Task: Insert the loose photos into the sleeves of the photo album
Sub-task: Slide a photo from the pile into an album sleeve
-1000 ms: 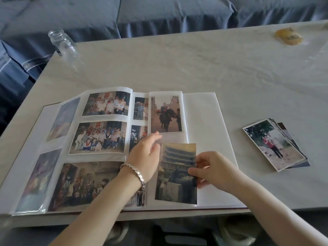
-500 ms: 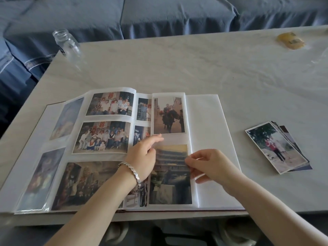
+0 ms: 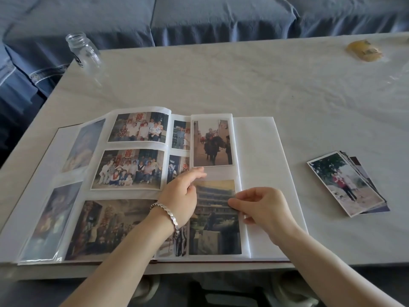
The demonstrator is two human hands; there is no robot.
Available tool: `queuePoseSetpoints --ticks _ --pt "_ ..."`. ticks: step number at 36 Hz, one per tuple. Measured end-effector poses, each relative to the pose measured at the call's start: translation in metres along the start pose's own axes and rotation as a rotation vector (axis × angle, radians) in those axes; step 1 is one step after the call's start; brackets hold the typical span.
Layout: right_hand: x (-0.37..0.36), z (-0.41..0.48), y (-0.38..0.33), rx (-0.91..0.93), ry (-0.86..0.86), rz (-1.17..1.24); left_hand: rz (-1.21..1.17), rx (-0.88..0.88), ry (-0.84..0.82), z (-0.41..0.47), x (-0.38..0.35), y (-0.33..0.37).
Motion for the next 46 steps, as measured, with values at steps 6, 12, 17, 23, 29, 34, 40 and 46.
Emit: queuePoseSetpoints --ticks 6,12,17,23,29,34,40,46 --pt "0.002 0.001 0.0 0.009 -0.043 -0.011 0.053 -0.023 0.011 -0.001 0.0 0.002" --pt "0.003 0.004 0.0 0.044 -0.074 -0.109 0.162 -0.018 0.046 -0.006 -0.005 0.015" --pt "0.024 0.003 0.0 0.155 -0.02 -0.255 0.504 -0.015 -0.016 -0.003 -0.018 0.035" --pt "0.111 0.014 0.003 0.288 0.435 -0.495 0.723 -0.038 -0.071 0.01 -0.032 0.051" --pt "0.156 0.033 0.024 0.028 0.34 -0.776 0.71 -0.186 -0.191 0.029 -0.05 0.064" --pt "0.163 0.039 0.033 0.024 0.296 -0.95 0.763 -0.161 -0.246 0.04 -0.054 0.064" --pt "0.172 0.035 0.028 0.014 0.208 -0.976 0.806 -0.127 -0.199 0.038 -0.041 0.065" --pt "0.181 0.03 0.018 0.033 0.39 -0.949 0.855 -0.234 -0.119 0.038 -0.034 0.058"
Point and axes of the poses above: each hand's wrist, its own z-axis towards the middle knuckle, its own x-axis out of the back of the hand, y = z × x, the point moved 3 cm from there along z, towards the middle knuckle, and after that the axes turned 2 degrees about -x, right-handed, at the moved point
